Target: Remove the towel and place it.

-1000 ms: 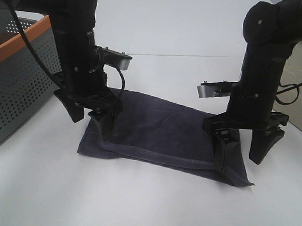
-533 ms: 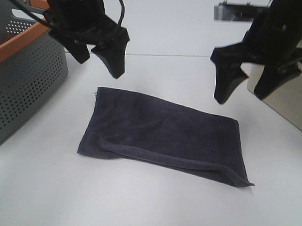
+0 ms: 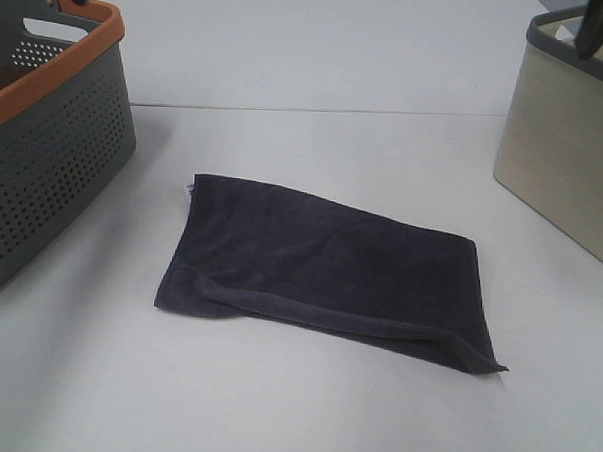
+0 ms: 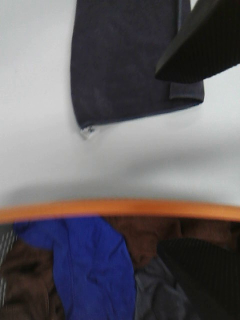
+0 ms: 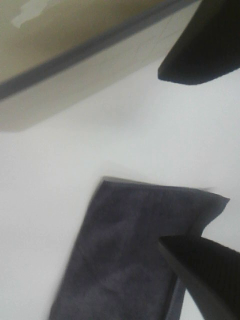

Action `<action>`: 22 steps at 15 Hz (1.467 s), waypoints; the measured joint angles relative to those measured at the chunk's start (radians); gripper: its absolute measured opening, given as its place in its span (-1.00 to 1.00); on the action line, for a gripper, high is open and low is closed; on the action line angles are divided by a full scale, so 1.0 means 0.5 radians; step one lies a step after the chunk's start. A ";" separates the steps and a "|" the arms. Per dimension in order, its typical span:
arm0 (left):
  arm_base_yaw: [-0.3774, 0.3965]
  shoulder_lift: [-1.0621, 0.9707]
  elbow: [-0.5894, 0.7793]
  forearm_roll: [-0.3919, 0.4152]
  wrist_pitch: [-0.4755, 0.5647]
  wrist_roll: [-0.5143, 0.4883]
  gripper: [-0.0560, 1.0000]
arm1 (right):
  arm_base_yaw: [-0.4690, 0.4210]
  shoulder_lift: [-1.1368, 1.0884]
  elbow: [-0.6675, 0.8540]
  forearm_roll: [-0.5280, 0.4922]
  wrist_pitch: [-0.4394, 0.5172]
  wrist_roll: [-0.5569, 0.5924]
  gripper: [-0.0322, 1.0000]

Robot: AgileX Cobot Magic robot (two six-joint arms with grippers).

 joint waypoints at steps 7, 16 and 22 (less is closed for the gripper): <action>0.334 -0.974 0.894 0.126 -0.002 0.032 0.60 | -0.074 -0.790 0.716 0.054 0.002 -0.022 0.48; 0.334 -2.578 1.954 0.416 -0.134 0.044 0.60 | -0.074 -2.288 1.528 0.144 0.010 -0.072 0.48; 0.334 -3.450 2.434 0.166 -0.094 0.274 0.60 | -0.074 -2.942 2.008 0.102 -0.034 -0.296 0.48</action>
